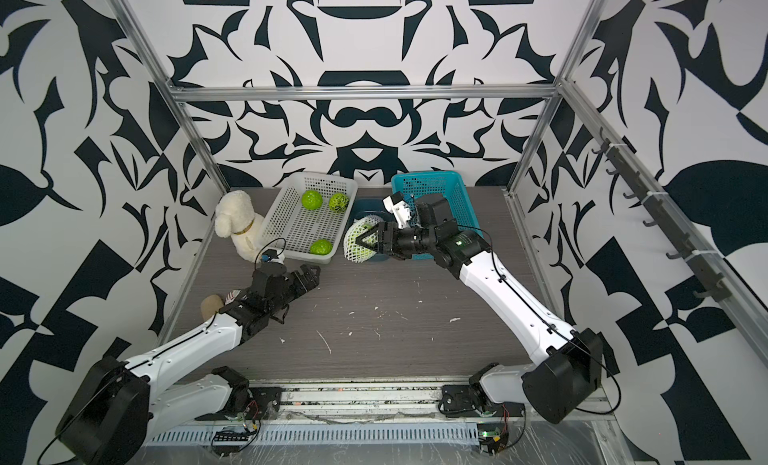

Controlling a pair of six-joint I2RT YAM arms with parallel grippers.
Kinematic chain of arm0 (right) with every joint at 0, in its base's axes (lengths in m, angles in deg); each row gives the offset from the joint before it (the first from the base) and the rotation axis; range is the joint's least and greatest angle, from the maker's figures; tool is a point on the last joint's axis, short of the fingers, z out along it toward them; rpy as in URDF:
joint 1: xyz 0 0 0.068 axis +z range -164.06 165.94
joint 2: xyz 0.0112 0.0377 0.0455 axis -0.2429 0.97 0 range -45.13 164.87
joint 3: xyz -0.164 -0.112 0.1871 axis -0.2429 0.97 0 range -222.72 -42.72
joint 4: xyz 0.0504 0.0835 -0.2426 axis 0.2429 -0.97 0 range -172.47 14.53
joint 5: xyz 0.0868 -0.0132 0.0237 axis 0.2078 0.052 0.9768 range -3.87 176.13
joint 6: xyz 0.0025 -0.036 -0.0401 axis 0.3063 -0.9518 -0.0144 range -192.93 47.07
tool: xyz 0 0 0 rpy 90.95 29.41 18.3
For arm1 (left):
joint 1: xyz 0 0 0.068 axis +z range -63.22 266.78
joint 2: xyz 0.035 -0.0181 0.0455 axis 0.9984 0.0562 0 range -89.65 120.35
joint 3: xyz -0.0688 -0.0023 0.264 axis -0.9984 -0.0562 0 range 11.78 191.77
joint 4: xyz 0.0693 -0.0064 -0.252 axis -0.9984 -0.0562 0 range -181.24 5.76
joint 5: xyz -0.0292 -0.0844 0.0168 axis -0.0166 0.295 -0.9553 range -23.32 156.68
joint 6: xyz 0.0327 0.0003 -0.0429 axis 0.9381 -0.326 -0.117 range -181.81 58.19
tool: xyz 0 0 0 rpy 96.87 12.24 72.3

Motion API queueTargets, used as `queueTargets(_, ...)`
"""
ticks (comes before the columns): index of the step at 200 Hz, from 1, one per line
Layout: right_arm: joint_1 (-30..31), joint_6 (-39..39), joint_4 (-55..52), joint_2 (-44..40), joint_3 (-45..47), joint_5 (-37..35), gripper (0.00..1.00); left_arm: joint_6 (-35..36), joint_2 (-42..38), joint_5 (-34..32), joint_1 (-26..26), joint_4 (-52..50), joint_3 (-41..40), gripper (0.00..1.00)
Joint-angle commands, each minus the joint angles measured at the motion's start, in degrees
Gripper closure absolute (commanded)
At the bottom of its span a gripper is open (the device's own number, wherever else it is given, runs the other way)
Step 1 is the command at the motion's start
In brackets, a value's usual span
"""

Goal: Sleeve custard apples in foam nets
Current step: Place the custard apple in the basket.

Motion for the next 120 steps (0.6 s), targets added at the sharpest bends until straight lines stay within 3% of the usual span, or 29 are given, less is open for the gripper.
queueTargets(1,-0.1,-4.2,-0.5,0.7,-3.7,-1.2,0.5,0.2,0.1,-0.1,0.3,0.4,0.6,0.01)
queueTargets(47,-4.8,-8.3,-0.6,7.7,-8.3,-3.2,0.5,2.2,-0.4,-0.2,0.3,-1.0,1.5,0.01)
queueTargets(120,-18.9,-7.1,6.2,23.2,-16.8,-6.1,0.51,5.0,-1.6,-1.9,0.4,-2.2,0.9,0.0)
